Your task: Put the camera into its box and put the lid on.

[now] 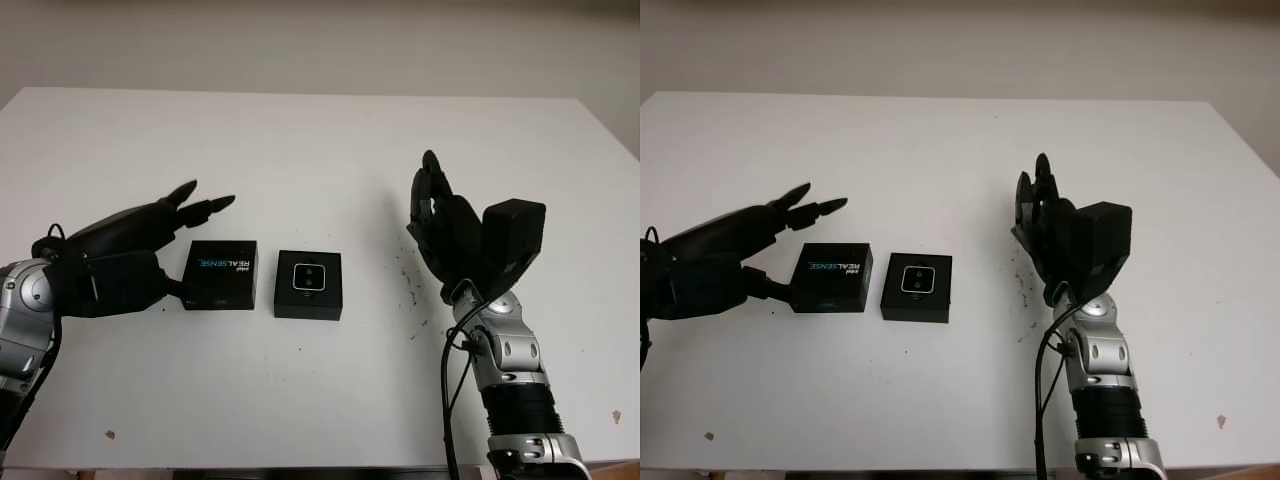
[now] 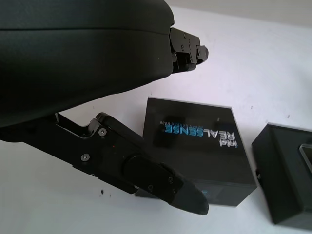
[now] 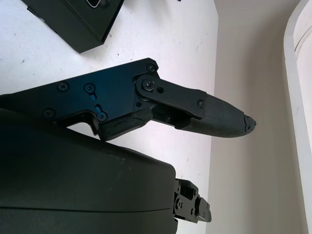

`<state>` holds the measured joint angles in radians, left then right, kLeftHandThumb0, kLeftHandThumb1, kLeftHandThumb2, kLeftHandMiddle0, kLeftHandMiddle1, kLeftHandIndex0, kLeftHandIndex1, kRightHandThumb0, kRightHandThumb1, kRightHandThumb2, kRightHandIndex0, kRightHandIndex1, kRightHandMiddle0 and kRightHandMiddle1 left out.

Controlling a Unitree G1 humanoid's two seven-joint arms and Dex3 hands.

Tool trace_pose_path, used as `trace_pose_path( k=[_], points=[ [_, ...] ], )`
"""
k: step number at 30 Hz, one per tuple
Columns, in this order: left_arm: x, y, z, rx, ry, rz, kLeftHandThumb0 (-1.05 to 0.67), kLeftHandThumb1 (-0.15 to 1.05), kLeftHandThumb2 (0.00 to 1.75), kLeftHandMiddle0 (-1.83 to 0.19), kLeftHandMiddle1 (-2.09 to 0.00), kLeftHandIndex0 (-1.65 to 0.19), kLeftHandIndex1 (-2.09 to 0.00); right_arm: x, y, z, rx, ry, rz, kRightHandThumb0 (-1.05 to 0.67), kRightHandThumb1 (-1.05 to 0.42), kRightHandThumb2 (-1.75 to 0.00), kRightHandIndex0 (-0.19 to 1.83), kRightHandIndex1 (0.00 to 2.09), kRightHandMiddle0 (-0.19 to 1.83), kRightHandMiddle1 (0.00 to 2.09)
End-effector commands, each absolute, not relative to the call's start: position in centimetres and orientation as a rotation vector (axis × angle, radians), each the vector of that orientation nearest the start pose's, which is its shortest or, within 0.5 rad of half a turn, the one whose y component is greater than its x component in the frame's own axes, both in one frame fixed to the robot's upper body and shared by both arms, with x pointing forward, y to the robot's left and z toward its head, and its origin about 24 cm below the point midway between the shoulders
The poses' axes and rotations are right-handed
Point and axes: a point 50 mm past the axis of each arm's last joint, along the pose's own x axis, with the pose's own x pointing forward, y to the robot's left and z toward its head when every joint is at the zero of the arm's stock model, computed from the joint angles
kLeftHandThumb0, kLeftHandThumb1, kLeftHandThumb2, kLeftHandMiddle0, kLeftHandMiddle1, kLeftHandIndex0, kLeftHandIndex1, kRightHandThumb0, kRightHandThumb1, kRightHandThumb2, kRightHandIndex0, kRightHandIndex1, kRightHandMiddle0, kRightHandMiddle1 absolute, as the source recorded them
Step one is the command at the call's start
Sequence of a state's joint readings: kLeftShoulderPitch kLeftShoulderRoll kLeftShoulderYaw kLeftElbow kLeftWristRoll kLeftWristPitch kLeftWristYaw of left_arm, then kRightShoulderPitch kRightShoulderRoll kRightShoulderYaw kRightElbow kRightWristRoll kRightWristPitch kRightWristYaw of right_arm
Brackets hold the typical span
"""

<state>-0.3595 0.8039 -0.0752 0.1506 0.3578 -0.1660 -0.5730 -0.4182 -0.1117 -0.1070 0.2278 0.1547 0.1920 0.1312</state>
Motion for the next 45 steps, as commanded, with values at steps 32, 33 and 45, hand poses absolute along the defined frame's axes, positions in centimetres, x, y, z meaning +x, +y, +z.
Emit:
trace_pose_path(
  k=[32, 33, 45],
  points=[
    [31.8, 24.7, 11.8, 1.056, -0.018, -0.586, -0.49, 0.8, 0.05, -0.04, -0.07, 0.01, -0.06, 32.9, -15.9, 9.0, 0.042, -0.013, 0.141, -0.69, -1.05, -0.72, -0.19, 0.0, -0.19, 0.0],
    [31.8, 24.6, 11.8, 1.058, -0.014, -0.593, -0.49, 0.79, 0.05, -0.04, -0.07, 0.01, -0.06, 32.9, -15.9, 9.0, 0.041, -0.011, 0.144, -0.7, -1.05, -0.72, -0.19, 0.0, -0.19, 0.0],
    [31.4, 24.1, 11.5, 1.059, -0.02, -0.642, -0.3, 0.82, 0.06, -0.22, -0.15, -0.22, -0.13, 32.9, -15.8, 9.1, 0.045, -0.008, 0.139, -0.69, -1.05, -0.71, -0.19, 0.0, -0.19, 0.0]
  ],
)
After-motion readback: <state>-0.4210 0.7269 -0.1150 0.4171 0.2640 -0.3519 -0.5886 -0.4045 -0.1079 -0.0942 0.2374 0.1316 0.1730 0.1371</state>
